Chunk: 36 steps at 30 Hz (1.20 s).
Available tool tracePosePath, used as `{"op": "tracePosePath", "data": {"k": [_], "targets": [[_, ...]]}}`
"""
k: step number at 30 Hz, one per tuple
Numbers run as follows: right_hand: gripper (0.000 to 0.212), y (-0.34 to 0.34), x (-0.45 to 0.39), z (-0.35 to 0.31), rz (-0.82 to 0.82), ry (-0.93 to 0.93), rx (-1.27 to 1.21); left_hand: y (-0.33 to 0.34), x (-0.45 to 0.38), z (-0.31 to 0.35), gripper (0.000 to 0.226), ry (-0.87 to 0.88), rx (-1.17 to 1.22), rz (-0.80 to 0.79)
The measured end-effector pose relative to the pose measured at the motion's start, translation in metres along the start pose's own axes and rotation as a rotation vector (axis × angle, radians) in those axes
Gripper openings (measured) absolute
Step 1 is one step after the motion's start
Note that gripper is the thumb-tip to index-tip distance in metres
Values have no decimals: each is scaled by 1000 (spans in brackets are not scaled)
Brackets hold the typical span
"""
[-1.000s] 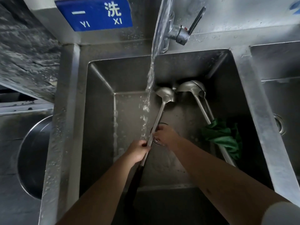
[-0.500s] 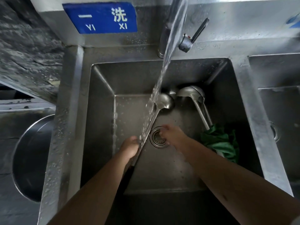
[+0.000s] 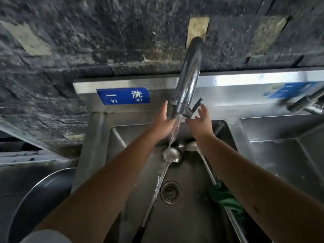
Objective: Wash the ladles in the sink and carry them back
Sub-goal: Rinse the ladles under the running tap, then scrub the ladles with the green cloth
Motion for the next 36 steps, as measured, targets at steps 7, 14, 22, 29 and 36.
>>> {"op": "tracePosePath", "data": {"k": [7,14,22,29,36], "targets": [[70,2,-2,-36,6,-97,278,-10,2,44,82,44,-122,-44],[69,2,-5,-37,-40,-54,467,-13,4,45,77,17,-104,-75],[67,0,8,-36,-97,-54,532,-9,23,50,68,-20,-85,-150],[72,19,45,-32,-277,-149,567,10,60,42,70,-32,-91,-217],[71,6,79,1,-287,-100,651,20,99,8,55,-93,-31,-158]]}}
Point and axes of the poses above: each hand's wrist, its own x-axis away from the middle knuckle, its own y-axis out of the palm, z = x × y, the point moved 9 cm from there along -x, towards the middle knuckle, and after that the axes turned 5 degrees about y, right-handed, at the moved point
